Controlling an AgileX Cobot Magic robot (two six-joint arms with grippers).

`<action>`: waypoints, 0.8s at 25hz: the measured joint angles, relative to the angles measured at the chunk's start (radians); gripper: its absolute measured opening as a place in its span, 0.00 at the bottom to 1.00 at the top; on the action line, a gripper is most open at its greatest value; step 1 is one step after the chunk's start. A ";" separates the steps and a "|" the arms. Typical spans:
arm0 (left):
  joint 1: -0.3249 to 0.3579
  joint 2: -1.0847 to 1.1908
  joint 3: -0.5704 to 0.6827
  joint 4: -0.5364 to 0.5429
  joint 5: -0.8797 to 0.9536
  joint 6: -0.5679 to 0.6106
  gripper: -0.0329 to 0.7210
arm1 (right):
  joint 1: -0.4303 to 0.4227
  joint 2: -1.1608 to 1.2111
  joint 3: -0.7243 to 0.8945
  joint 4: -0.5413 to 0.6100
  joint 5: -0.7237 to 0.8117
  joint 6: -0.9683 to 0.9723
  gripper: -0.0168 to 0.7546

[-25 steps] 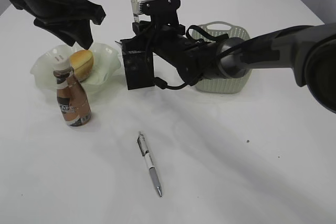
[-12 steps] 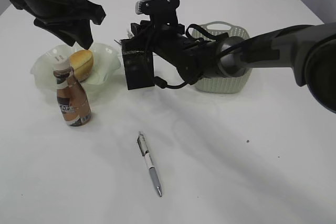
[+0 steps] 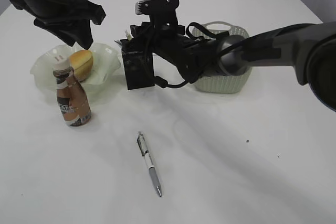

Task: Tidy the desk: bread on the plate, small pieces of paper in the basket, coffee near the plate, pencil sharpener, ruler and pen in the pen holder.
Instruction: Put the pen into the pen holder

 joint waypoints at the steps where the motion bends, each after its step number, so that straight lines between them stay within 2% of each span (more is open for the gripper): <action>1: 0.000 0.000 0.000 0.000 0.000 0.000 0.36 | 0.000 -0.004 0.000 -0.002 0.007 0.000 0.34; 9: 0.000 0.000 0.000 0.000 0.000 0.000 0.36 | -0.001 -0.091 0.000 -0.002 0.144 0.002 0.34; 14: 0.000 0.000 0.000 0.000 0.002 0.000 0.36 | -0.001 -0.173 0.000 -0.002 0.317 0.002 0.34; 20: 0.000 0.000 0.000 -0.020 0.020 -0.004 0.36 | -0.001 -0.315 0.000 0.004 0.600 0.002 0.35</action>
